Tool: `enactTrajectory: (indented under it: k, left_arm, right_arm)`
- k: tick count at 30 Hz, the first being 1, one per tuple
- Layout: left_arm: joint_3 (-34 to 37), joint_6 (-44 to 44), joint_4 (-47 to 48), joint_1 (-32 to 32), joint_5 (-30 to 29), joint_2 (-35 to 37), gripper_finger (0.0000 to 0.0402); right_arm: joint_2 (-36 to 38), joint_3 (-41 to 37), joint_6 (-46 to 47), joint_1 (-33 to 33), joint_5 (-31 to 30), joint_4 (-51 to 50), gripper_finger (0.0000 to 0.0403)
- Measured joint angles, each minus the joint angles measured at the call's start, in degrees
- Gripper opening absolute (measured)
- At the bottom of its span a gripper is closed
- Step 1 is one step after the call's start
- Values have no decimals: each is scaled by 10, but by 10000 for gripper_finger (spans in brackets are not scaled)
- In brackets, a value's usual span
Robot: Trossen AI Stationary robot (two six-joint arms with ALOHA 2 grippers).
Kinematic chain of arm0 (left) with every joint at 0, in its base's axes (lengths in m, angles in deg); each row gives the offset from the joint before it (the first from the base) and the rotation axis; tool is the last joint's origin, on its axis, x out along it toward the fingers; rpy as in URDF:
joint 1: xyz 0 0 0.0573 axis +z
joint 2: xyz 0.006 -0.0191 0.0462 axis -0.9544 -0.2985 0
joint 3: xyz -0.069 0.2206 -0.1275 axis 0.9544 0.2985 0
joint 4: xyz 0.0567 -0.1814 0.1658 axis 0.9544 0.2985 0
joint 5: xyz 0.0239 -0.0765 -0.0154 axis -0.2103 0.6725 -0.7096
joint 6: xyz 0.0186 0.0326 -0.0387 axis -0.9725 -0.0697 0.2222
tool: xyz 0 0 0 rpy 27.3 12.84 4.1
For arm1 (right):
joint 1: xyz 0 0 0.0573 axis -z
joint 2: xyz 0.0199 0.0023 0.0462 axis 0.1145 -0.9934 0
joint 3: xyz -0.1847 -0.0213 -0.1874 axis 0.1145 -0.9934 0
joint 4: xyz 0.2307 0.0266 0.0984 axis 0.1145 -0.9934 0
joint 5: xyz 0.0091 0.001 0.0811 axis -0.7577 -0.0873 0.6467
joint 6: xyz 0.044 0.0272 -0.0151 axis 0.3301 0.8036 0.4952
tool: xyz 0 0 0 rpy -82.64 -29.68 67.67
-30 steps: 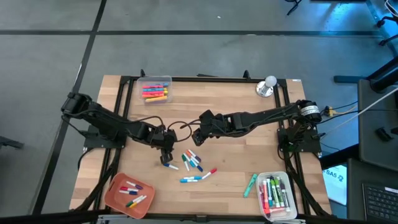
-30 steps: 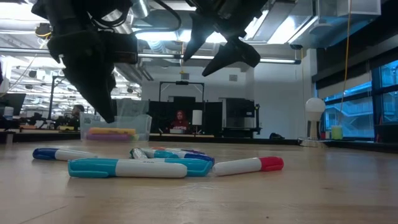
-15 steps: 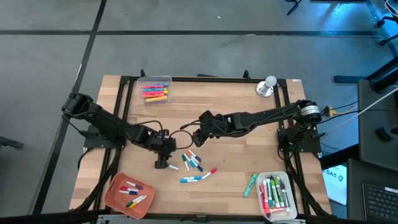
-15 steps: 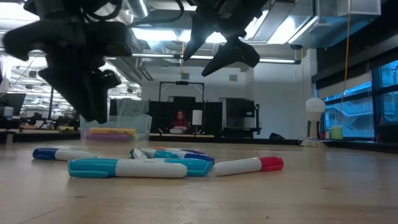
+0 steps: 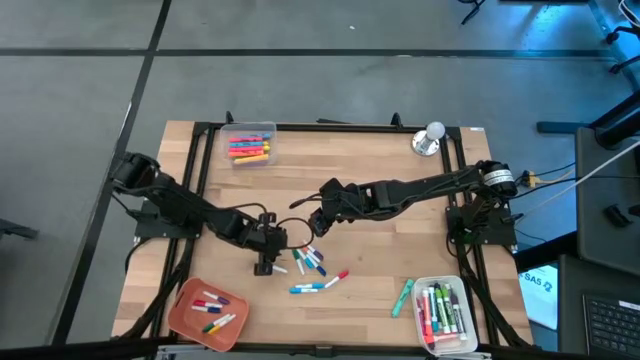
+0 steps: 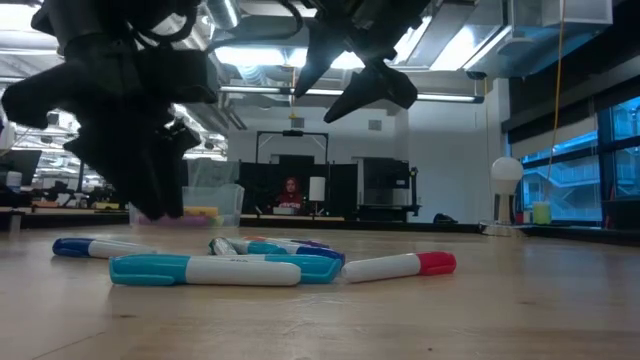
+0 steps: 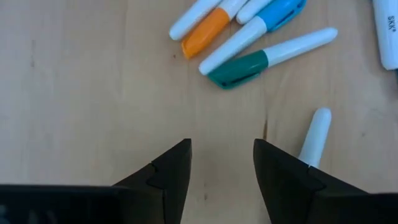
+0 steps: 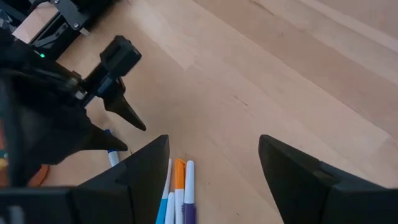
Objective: Pick & Place Markers
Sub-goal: Put the blue pen into the orange bin
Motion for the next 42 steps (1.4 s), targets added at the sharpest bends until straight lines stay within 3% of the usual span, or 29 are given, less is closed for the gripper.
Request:
enactTrajectory:
  k: [14, 28, 36, 42]
  left_arm:
    - [0, 34, -7, -5, 106, -14, 137]
    - [-2, 64, 7, -33, 98, -44, 143]
    - [-5, 62, 28, -53, 44, -69, 84]
    - [-2, 66, 29, -53, 44, -41, 36]
  right_arm:
    - [0, 0, 0, -1, 6, -3, 247]
    - [0, 0, -13, -1, 14, -3, 247]
    - [0, 0, -14, 0, 15, -3, 247]
    - [0, 0, -28, 4, 15, 2, 247]
